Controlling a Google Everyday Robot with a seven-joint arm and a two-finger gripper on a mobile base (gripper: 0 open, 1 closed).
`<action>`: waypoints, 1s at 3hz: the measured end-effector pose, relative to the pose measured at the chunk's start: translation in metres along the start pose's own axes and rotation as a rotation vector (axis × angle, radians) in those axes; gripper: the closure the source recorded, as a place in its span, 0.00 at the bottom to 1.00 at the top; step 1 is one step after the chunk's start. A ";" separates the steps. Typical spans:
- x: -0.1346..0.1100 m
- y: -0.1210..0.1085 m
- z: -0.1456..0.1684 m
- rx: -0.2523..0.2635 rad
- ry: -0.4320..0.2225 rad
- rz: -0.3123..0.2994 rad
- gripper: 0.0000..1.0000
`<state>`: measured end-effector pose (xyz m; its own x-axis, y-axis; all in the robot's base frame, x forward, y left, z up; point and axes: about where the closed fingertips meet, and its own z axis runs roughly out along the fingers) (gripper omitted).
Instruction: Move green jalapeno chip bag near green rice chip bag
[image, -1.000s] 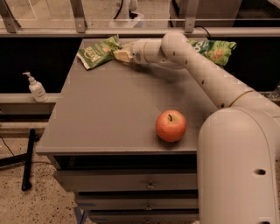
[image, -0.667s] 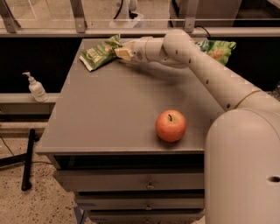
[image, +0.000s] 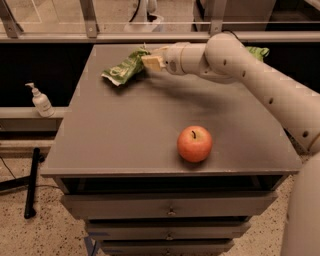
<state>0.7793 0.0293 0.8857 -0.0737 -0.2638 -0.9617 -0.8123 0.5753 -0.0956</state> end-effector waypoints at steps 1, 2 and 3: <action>0.016 0.004 -0.055 0.067 0.042 0.044 1.00; 0.035 0.007 -0.114 0.167 0.093 0.091 1.00; 0.055 0.010 -0.176 0.281 0.149 0.141 1.00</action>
Offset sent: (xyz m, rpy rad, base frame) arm -0.1296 -0.1627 -0.0117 -0.0700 0.1361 -0.3501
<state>0.6655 -0.1161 0.8776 -0.2740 -0.2649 -0.9245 -0.5988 0.7992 -0.0515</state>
